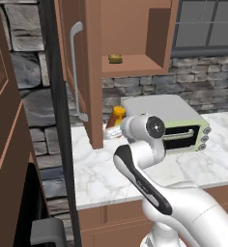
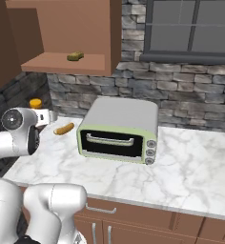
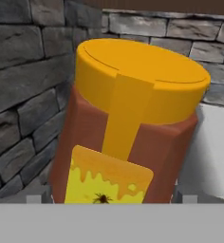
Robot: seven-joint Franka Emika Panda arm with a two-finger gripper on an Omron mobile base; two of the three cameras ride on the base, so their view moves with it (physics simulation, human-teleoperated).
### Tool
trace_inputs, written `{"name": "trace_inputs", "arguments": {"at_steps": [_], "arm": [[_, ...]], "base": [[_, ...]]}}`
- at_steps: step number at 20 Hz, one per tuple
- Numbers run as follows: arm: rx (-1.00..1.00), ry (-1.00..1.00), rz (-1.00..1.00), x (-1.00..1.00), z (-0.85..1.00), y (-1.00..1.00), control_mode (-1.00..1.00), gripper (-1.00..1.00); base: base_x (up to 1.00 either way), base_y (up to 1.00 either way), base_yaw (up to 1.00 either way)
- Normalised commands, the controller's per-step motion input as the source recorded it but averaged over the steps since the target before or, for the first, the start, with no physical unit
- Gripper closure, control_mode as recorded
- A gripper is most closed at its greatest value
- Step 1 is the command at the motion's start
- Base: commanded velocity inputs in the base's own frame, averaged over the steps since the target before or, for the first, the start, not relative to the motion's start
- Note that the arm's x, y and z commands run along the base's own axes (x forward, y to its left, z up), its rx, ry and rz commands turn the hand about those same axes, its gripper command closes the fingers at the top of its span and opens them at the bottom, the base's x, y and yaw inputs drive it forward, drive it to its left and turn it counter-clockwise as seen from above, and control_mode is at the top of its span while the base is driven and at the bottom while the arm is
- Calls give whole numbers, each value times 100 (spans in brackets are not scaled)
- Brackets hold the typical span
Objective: Pick the honey bottle and jam from the counter and place them in the cabinets closest to them.
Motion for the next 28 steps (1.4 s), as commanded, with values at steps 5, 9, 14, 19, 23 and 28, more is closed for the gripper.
{"name": "trace_inputs", "arguments": {"at_steps": [5,9,14,19,23,28], "arm": [[0,-1,-7,-15,56,-18,-100,100],[-3,1,-4,-45,40,-23,-100,100],[-1,2,-1,-26,58,-16,-100,100],[0,0,0,-10,65,-10,-100,100],[0,0,0,-2,63,-7,-100,100],[0,-1,-1,-3,60,-2,-100,100]], "base": [[0,0,0],[0,0,0],[0,0,0],[0,0,0],[0,0,0],[0,0,0]]}}
